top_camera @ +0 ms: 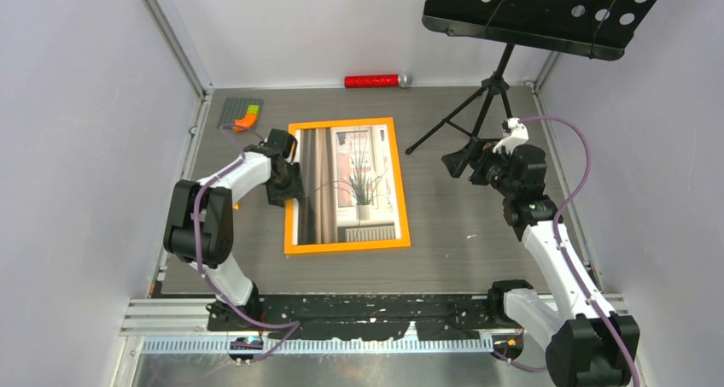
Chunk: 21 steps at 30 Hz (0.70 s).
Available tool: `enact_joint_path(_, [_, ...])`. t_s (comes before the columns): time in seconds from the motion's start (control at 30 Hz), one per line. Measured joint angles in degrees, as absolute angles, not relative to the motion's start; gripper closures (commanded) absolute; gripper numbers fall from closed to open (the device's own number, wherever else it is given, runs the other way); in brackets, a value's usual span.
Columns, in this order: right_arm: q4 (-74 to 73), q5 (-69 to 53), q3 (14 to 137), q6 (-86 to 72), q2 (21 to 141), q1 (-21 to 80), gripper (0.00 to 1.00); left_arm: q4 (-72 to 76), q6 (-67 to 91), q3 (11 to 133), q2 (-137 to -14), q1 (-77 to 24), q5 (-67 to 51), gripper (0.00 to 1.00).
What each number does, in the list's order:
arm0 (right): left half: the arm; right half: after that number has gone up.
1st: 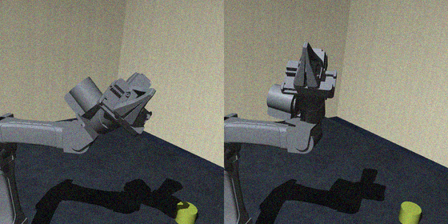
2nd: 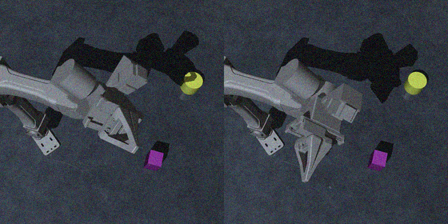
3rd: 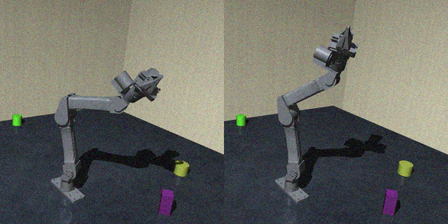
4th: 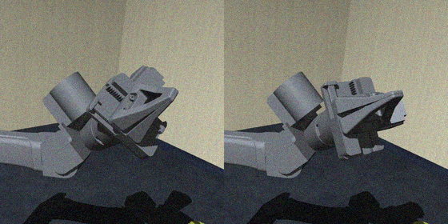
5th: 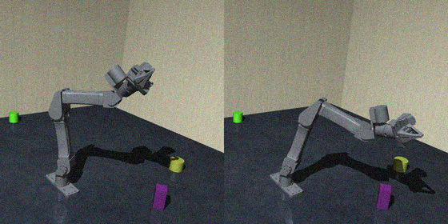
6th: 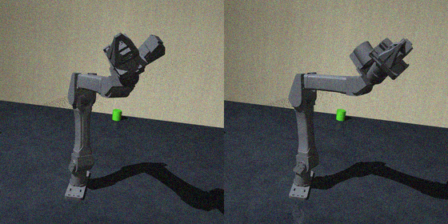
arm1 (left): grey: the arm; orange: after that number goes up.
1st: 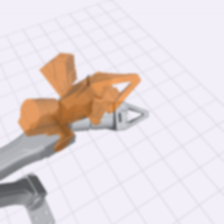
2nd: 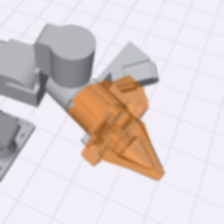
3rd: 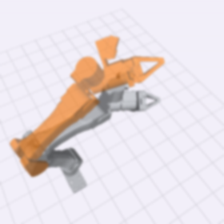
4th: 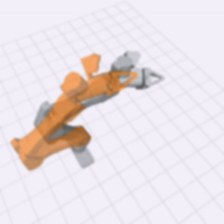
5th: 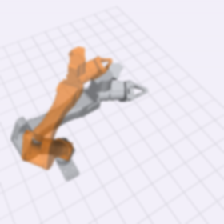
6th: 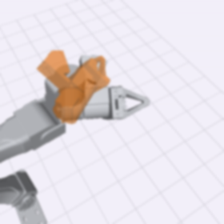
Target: Take the photo out of the frame
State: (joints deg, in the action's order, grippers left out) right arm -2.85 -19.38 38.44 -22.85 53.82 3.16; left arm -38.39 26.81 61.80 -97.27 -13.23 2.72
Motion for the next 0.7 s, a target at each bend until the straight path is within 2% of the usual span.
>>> enact_joint_path(0.23, [-2.8, -19.4, 38.4, -22.9, 53.0, 3.2, 0.04, -38.8, 29.4, 62.3, -100.5, -13.1, -0.1, 0.78])
enact_joint_path(0.33, [-2.9, -19.4, 38.4, -22.9, 52.5, 3.2, 0.04, -40.0, 30.0, 63.7, -101.6, -13.3, -0.8, 0.99])
enact_joint_path(0.53, [-2.8, -19.6, 38.4, -21.7, 50.2, 4.5, 0.04, -39.6, 30.1, 63.3, -100.7, -15.6, -1.4, 1.0])
enact_joint_path(0.6, [-2.2, -19.2, 38.3, -18.9, 49.9, 8.7, 0.04, -40.3, 31.2, 62.9, -99.9, -16.9, -1.5, 1.0])
enact_joint_path(0.7, [-1.3, -19.2, 38.4, -11.6, 49.9, 20.6, 0.03, -42.6, 32.6, 62.9, -96.4, -18.4, -1.1, 1.0])
